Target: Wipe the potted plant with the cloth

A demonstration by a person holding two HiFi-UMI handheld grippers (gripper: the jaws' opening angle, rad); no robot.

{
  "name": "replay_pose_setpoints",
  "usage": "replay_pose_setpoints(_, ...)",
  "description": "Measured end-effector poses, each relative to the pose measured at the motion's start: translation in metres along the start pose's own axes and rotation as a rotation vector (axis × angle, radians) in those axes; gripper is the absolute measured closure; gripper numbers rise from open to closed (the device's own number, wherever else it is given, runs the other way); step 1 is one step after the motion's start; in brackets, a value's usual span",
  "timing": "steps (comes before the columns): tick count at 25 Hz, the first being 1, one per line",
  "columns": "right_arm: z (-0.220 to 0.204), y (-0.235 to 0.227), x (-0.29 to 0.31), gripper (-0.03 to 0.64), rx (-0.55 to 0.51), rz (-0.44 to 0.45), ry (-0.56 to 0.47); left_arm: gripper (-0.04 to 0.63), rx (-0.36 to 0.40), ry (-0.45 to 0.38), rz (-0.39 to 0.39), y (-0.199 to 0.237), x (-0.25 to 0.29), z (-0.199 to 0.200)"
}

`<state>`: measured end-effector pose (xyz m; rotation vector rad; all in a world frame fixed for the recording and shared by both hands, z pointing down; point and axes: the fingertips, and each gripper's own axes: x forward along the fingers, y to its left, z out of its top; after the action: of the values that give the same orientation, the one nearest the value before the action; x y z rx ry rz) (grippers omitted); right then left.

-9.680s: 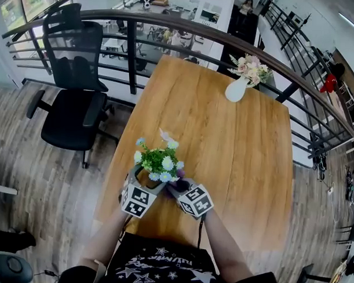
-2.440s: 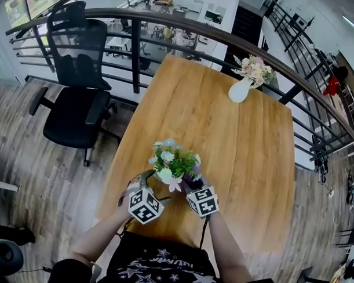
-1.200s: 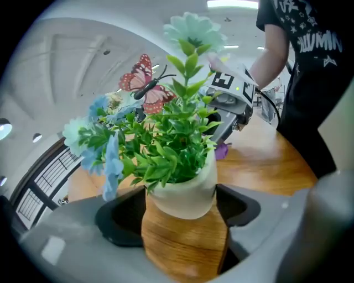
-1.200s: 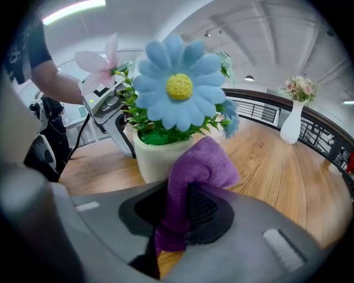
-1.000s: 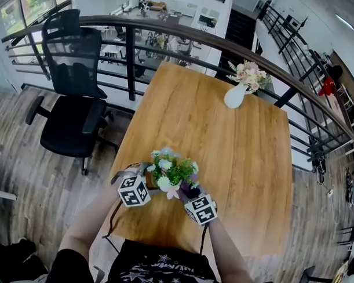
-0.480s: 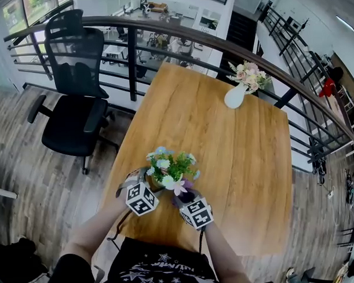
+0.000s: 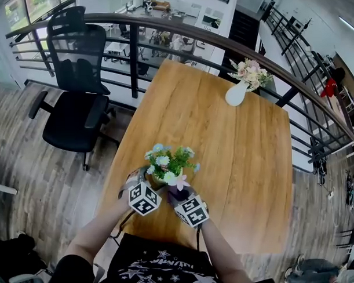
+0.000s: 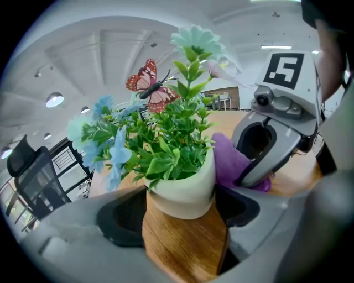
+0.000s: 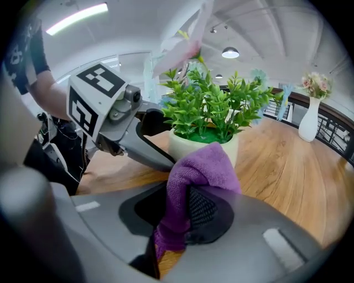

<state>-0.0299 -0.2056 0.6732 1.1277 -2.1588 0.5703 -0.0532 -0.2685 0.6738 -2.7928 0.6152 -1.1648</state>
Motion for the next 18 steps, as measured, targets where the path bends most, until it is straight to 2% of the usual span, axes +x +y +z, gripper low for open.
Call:
replay_pose_setpoints(11, 0.001, 0.021, 0.004, 0.531, -0.086, 0.074, -0.018, 0.21, -0.002, 0.001, 0.051, -0.004, -0.003, -0.004)
replay_pose_setpoints(18, -0.004, 0.009, -0.017, 0.531, -0.105, 0.073, -0.043, 0.209, -0.087, 0.029, 0.132, -0.002, -0.006, -0.006)
